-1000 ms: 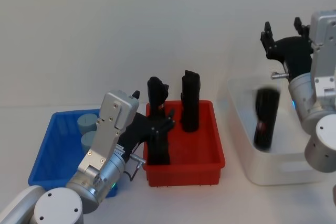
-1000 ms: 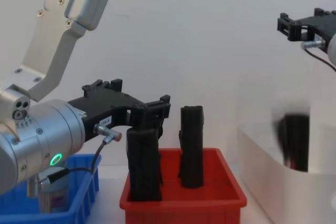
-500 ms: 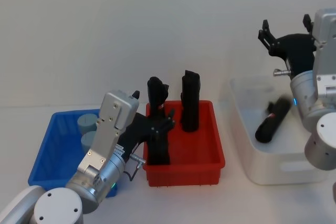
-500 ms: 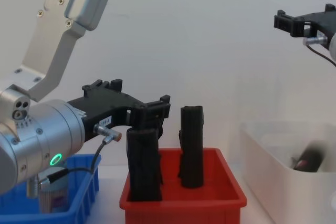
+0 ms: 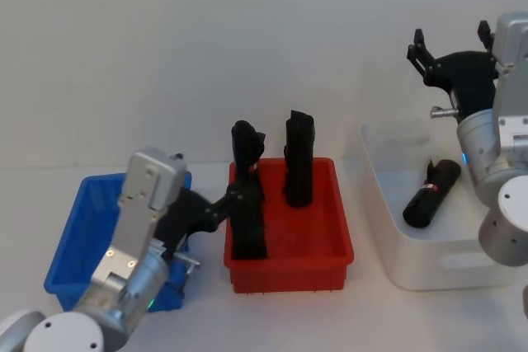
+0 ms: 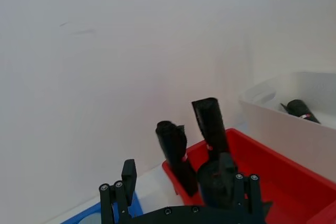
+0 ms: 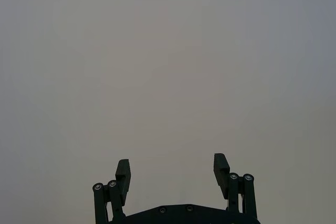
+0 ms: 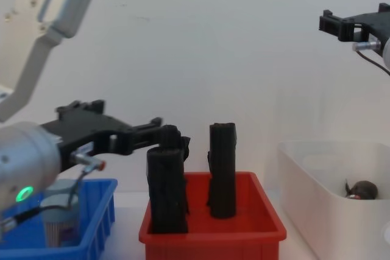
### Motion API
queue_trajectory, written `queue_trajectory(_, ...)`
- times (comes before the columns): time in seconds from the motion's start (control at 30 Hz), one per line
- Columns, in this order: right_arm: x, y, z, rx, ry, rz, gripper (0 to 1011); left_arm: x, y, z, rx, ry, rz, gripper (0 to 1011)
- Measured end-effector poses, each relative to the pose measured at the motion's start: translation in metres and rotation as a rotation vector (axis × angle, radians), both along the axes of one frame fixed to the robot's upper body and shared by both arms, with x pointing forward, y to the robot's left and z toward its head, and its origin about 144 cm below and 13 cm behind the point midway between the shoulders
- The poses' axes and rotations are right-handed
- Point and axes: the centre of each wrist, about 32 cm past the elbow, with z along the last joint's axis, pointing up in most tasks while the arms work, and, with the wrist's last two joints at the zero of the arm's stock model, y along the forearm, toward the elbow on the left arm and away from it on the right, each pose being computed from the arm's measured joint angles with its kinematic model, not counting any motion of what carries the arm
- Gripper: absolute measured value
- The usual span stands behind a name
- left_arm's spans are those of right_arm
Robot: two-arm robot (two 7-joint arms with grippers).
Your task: Pick the cotton swabs from the blue box and place them into the white box.
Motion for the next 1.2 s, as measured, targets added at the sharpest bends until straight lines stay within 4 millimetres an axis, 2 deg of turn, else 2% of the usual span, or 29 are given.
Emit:
queue_trajectory(0.67, 0.0, 0.0, 0.0, 0.001, -0.002, -0.001, 1002, -0.045, 0.039, -0.005, -0.017, 0.11, 0.262, 1000)
queue_trajectory(0.9, 0.0, 0.0, 0.0, 0.001, -0.002, -0.001, 1002, -0.046, 0.04, -0.006, -0.02, 0.121, 0.266, 999)
queue_trajectory(1.2, 0.0, 0.0, 0.0, 0.001, -0.002, -0.001, 1002, -0.03, 0.038, -0.008, -0.022, 0.143, 0.203, 1000)
